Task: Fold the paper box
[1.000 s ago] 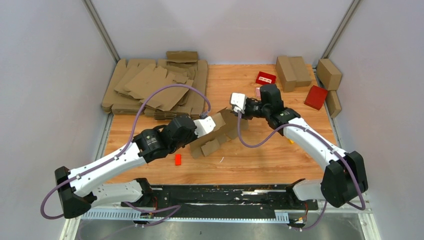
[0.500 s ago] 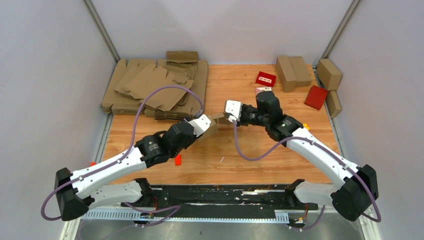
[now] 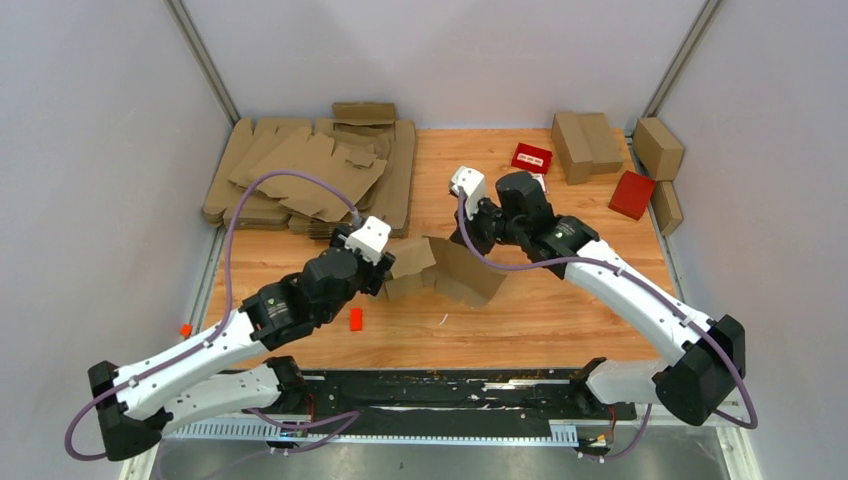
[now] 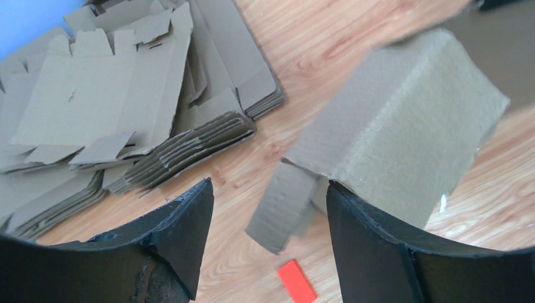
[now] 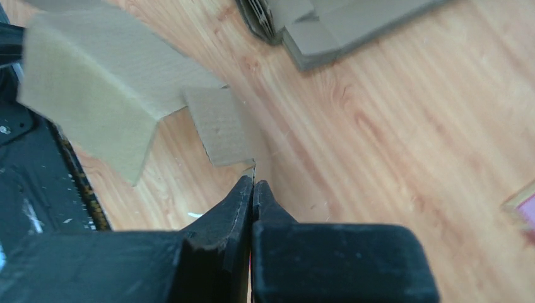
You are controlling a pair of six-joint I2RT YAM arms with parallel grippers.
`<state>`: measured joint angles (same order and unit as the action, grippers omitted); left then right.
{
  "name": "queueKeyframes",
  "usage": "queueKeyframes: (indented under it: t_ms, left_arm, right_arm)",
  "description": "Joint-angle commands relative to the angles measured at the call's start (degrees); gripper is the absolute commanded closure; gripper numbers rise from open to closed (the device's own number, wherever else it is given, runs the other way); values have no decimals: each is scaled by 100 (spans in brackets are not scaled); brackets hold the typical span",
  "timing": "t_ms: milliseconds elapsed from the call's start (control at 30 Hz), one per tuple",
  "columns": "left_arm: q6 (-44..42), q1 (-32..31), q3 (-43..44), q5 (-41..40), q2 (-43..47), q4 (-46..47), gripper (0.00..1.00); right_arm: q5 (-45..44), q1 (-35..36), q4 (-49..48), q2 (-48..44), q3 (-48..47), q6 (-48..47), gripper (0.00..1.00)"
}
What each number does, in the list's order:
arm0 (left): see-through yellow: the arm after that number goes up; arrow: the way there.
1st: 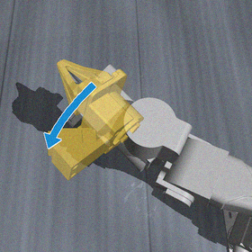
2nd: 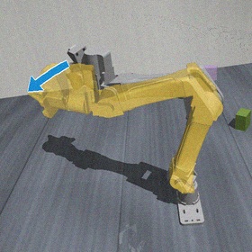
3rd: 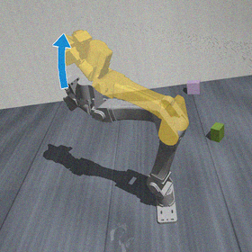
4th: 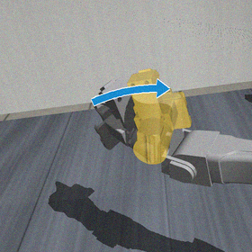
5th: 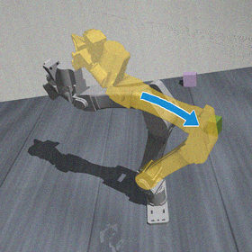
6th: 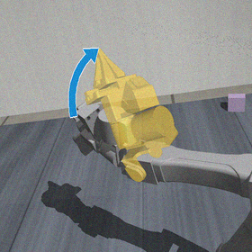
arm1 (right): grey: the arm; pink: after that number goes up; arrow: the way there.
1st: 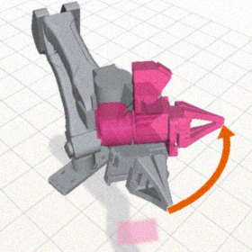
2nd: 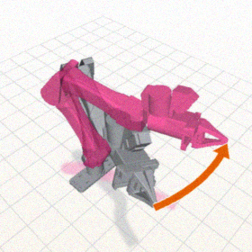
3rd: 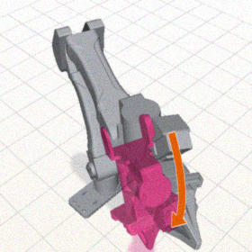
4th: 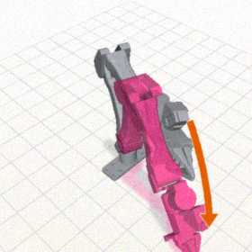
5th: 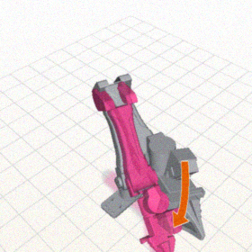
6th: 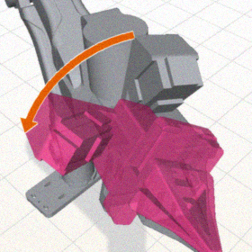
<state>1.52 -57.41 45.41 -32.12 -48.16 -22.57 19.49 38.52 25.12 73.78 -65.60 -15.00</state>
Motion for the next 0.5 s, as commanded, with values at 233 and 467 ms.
queueKeyframes:
  t_ms: [233,467]
  left_arm:
    - [1657,2,846,266,432,-451,12]
    - [1999,96,-482,630,973,774,6]
  right_arm:
    - [-1584,37,2162,-441,-837,1821,100]
    - [-1777,33,1897,-851,-248,1835,100]
